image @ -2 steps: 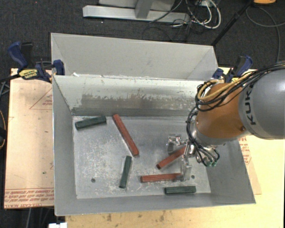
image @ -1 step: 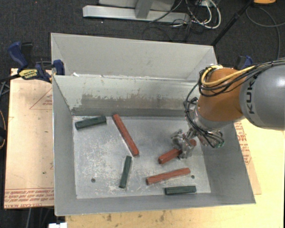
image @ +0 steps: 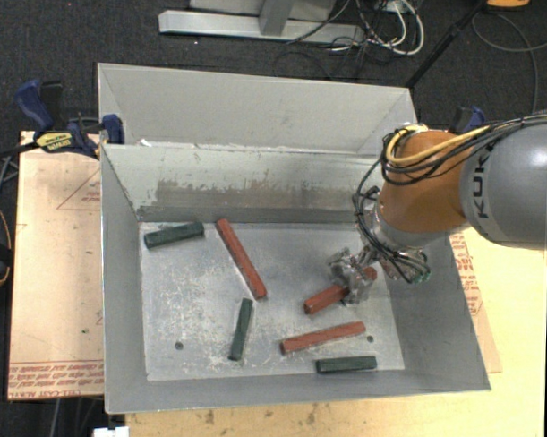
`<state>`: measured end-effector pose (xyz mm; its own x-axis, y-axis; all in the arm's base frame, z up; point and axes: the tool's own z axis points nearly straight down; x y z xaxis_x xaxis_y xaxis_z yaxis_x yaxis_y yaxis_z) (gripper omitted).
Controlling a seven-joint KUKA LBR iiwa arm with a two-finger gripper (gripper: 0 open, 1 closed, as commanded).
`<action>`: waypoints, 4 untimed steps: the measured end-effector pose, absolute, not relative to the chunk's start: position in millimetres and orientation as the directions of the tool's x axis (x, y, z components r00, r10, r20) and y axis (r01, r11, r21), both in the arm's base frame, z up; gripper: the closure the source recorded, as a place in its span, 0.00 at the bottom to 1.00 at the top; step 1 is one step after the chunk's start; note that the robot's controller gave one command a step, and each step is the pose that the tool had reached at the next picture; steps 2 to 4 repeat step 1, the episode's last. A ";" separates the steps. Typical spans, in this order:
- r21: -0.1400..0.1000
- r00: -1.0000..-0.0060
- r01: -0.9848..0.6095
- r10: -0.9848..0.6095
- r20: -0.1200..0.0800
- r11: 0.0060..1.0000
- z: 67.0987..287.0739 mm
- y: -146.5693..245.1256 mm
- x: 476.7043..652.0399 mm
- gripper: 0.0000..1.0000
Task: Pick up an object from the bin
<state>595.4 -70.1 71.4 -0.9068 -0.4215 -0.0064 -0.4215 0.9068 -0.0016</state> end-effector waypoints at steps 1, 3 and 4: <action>-0.001 -0.909 -0.418 -0.418 -0.005 0.909 205.5 -92.1 611.4 1.00; -0.001 -0.909 -0.418 -0.418 -0.005 0.909 205.5 -92.1 611.4 1.00; -0.001 -0.909 -0.418 -0.418 -0.005 0.909 205.5 -92.1 611.4 1.00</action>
Offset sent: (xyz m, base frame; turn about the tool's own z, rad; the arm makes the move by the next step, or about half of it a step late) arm 0.0000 0.0000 0.0000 0.0000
